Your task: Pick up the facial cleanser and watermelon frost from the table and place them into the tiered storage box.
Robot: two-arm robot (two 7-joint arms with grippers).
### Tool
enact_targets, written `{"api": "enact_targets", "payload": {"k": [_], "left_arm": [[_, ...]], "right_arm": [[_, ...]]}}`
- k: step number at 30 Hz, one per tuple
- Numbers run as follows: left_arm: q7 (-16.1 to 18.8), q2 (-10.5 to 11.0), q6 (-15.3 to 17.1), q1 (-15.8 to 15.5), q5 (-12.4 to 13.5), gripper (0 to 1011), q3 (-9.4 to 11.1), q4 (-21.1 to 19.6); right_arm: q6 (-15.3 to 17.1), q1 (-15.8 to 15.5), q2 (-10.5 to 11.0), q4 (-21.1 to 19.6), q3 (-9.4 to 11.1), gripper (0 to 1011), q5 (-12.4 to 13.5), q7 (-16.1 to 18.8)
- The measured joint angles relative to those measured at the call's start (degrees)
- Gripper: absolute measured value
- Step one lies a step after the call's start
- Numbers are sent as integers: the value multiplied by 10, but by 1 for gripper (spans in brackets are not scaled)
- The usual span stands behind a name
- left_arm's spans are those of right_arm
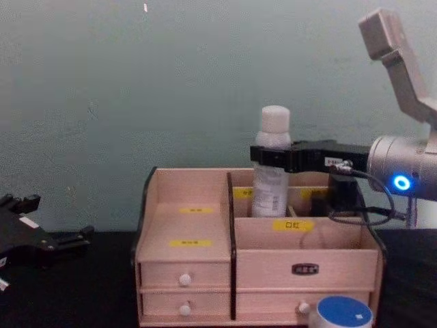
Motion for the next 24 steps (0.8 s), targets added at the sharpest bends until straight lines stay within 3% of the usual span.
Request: {"api": "enact_targets", "payload": {"k": [24], "left_arm": [[0, 0, 0, 0, 0, 1001, 0, 0]], "right_arm": [[4, -10, -4, 11, 1, 601, -13, 3]]}}
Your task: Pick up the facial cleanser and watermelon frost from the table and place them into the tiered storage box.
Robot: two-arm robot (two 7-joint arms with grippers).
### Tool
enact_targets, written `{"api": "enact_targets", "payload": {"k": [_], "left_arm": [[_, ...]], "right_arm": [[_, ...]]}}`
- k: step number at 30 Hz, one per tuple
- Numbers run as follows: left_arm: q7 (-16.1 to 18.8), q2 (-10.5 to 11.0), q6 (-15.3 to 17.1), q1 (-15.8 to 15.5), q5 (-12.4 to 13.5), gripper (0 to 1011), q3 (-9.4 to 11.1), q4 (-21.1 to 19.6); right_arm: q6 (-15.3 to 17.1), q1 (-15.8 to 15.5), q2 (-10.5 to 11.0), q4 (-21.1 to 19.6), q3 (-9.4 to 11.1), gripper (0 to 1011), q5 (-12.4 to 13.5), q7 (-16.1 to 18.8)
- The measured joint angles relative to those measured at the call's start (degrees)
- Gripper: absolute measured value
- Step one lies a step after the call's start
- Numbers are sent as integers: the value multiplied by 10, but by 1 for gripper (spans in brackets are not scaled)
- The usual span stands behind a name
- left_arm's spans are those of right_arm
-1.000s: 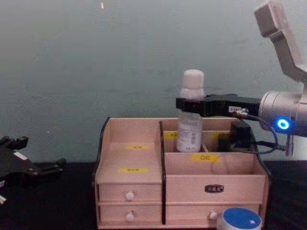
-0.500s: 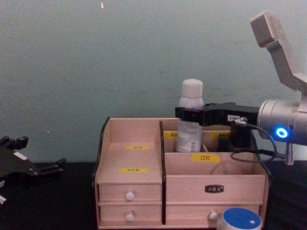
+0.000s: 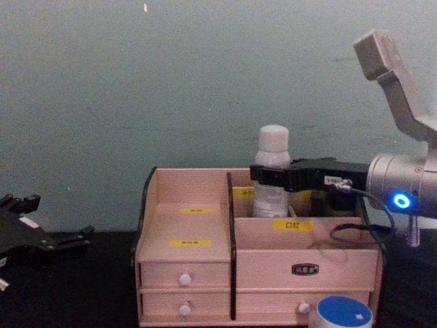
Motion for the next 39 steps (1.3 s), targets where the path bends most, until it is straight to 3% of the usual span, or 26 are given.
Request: {"api": "enact_targets", "payload": {"k": [26, 39], "left_arm": [[0, 0, 0, 0, 0, 1001, 0, 0], [0, 0, 0, 0, 0, 1001, 0, 0]], "right_arm": [[-1, -4, 1, 0, 0, 604, -8, -2], [-1, -3, 1, -1, 0, 966, -7, -2]]}}
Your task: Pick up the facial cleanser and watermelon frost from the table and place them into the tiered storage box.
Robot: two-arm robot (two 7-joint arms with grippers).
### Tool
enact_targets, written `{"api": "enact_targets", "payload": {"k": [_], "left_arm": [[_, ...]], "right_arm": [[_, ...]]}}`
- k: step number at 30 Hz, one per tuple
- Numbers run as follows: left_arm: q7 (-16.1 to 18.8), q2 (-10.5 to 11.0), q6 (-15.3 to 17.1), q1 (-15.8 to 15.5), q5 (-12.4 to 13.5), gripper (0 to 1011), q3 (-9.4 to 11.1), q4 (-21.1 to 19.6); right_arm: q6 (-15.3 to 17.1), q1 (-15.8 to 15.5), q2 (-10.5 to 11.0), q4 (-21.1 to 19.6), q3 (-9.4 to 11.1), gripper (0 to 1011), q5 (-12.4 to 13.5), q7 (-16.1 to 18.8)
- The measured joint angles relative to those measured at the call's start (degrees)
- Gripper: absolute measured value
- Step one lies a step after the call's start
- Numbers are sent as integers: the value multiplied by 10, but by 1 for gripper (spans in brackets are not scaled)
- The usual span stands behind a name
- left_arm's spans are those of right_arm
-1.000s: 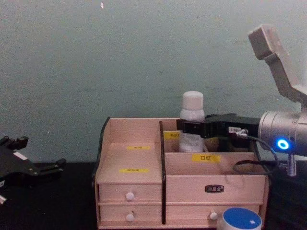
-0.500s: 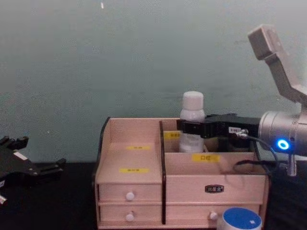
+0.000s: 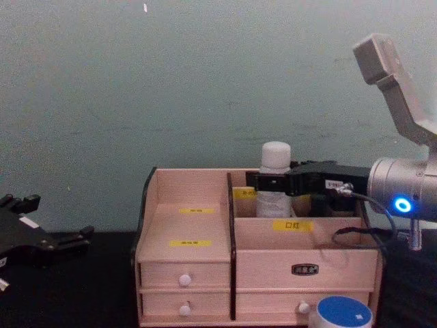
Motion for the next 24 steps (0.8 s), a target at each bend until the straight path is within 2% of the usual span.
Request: {"api": "enact_targets", "payload": {"k": [2, 15, 20, 22, 24], "left_arm": [[0, 0, 0, 0, 0, 1001, 0, 0], [0, 0, 0, 0, 0, 1001, 0, 0], [0, 0, 0, 0, 0, 1001, 0, 0], [0, 0, 0, 0, 0, 1001, 0, 0], [0, 0, 0, 0, 0, 1001, 0, 0]], "right_arm": [[0, 0, 0, 0, 0, 1002, 0, 0], [1, -1, 1, -4, 1, 1000, 0, 0], [3, -18, 12, -43, 8, 1000, 1, -8], [15, -34, 24, -80, 12, 1000, 2, -13], [22, -42, 32, -97, 13, 1000, 3, -15]]}}
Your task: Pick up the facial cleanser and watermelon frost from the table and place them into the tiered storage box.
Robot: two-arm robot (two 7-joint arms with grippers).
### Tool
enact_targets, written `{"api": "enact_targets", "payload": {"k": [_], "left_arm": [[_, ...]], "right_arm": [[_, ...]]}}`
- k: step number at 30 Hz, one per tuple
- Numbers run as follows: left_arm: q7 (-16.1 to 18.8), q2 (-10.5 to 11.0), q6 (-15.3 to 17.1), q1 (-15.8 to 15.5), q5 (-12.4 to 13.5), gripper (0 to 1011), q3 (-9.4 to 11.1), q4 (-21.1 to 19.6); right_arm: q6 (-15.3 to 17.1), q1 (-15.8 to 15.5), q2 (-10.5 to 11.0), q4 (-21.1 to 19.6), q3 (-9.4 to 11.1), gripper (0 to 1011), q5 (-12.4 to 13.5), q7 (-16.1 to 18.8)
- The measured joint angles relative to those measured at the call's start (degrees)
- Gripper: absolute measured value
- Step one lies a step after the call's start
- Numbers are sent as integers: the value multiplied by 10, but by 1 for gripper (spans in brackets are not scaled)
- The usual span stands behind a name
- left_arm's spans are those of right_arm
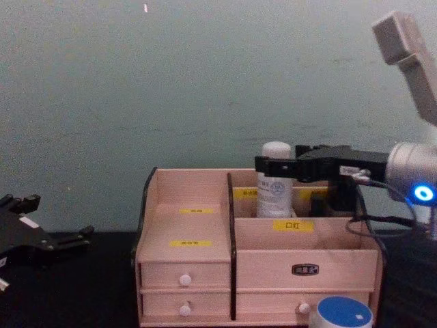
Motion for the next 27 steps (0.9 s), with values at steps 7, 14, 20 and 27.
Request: {"api": "enact_targets", "payload": {"k": [7, 14, 20, 27], "left_arm": [[0, 0, 0, 0, 0, 1001, 0, 0], [0, 0, 0, 0, 0, 1001, 0, 0], [0, 0, 0, 0, 0, 1001, 0, 0], [0, 0, 0, 0, 0, 1001, 0, 0]], "right_arm": [[31, -50, 42, -82, 5, 1000, 12, 2], [42, -113, 96, -161, 11, 1000, 31, 16], [43, -160, 135, -204, 11, 1000, 42, 23], [43, -193, 166, -227, 4, 1000, 43, 26]]}}
